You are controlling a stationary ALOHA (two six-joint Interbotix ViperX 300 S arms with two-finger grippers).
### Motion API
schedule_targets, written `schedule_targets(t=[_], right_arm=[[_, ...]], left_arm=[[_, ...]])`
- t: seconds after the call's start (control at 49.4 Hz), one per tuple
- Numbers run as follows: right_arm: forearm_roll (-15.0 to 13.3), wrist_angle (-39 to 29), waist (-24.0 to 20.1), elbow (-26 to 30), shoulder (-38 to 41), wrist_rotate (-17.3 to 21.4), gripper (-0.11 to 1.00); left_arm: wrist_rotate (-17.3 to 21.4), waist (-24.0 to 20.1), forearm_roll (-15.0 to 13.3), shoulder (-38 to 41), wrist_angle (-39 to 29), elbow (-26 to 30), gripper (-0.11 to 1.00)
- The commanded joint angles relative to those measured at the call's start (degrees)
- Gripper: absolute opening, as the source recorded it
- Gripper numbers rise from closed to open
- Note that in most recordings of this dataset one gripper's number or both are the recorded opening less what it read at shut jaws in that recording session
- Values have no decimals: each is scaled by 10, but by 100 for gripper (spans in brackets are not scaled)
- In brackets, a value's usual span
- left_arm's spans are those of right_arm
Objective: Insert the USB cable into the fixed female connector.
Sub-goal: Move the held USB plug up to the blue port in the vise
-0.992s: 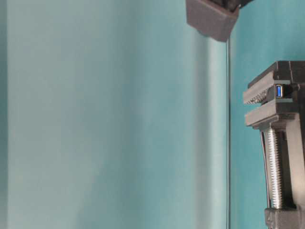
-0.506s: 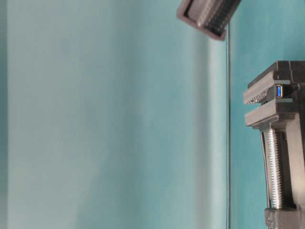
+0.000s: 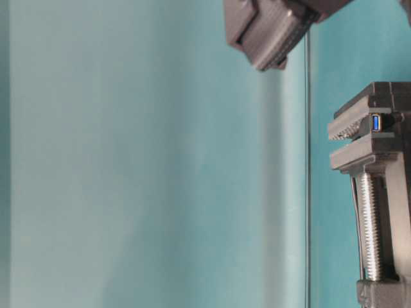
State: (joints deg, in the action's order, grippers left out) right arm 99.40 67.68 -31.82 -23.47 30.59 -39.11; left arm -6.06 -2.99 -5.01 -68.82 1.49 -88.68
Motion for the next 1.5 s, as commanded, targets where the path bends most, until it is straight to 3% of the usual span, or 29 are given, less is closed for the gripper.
schedule_targets(t=[0.0, 0.567, 0.972, 1.478], right_arm=[[12, 32, 0, 21, -4, -2, 22], [98, 130, 4, 51, -2, -5, 22], [100, 138, 26, 98, 11, -69, 22], [117, 169, 59, 119, 12, -76, 22]], left_arm=[[-9, -2, 2, 15, 10, 7, 96], [-11, -2, 2, 25, 19, 4, 96], [-12, -2, 2, 25, 36, -4, 96], [-12, -1, 2, 24, 44, -9, 96]])
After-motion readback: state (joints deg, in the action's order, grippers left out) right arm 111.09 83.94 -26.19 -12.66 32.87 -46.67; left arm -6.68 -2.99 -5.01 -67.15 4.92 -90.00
